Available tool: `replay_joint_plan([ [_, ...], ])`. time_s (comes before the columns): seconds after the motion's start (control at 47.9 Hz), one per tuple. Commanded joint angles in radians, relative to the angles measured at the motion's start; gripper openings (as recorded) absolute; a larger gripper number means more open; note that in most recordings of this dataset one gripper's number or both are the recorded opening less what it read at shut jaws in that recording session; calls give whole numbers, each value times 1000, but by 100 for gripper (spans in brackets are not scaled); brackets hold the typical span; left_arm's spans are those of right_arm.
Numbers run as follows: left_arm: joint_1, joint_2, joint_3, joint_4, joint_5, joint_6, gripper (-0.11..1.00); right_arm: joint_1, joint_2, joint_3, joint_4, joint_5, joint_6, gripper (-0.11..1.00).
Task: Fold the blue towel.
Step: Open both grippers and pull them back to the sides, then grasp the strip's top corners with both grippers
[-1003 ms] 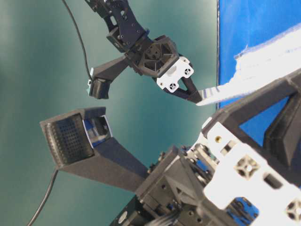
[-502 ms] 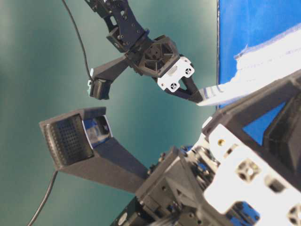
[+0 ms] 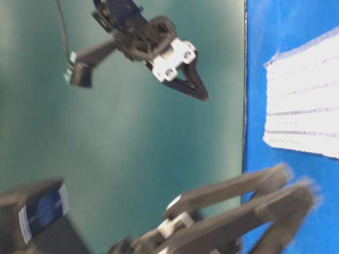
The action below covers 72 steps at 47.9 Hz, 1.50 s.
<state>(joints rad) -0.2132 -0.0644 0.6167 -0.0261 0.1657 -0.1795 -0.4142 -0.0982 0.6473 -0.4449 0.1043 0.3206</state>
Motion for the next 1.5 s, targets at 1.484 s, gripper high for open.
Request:
replay_joint_plan([
  [1.484,485,-89,184,3,-459,181,86,-25,-242,281,61,-268,77,66],
])
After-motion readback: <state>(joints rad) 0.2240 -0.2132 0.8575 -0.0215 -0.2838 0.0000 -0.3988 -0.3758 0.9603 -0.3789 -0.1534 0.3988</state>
